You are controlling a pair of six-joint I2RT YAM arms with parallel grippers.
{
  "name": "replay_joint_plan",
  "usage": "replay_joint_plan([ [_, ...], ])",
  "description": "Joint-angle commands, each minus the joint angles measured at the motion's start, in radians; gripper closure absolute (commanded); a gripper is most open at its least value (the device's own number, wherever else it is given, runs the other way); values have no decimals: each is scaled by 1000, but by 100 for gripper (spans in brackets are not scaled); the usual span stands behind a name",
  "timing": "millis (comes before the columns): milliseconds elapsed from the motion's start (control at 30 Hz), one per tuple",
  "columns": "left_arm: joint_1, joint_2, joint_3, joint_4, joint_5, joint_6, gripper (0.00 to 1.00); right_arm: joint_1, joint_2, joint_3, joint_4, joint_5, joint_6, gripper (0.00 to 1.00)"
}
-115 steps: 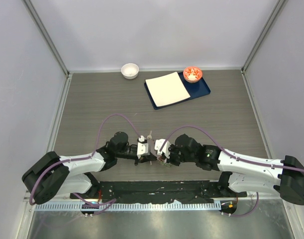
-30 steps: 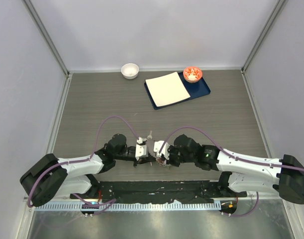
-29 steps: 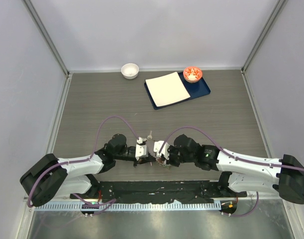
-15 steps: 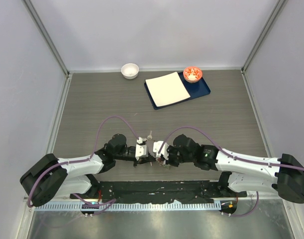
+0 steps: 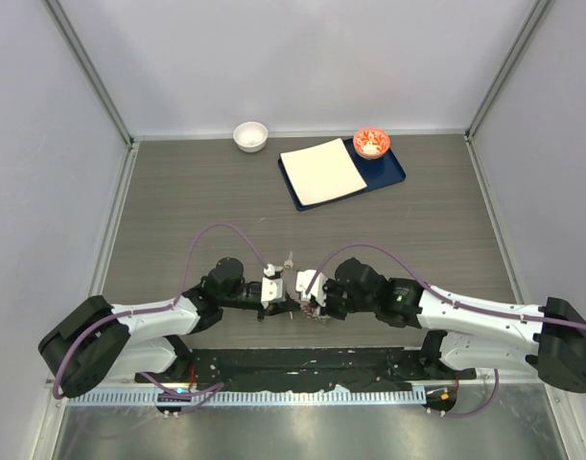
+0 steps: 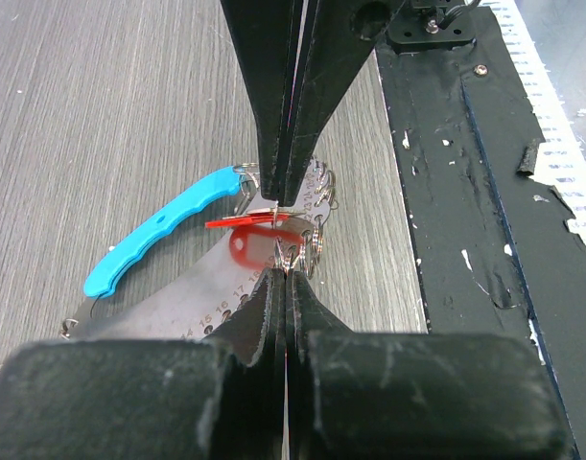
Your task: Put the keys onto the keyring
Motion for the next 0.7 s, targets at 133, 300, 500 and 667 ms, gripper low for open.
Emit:
replay_joint_plan([
  [133,-3,-8,6,73,3,9,100,2,15,41,61,-21,-4,99],
  [300,-3,-10,3,73,6,11,100,4,24,42,69,-26,-7,99],
  [500,-4,-10,3,73,3,9,100,4,25,42,73,-34,-7,99],
  [667,-4,-14,4,76,9,8,100,4,24,39,76,-54,-10,99],
])
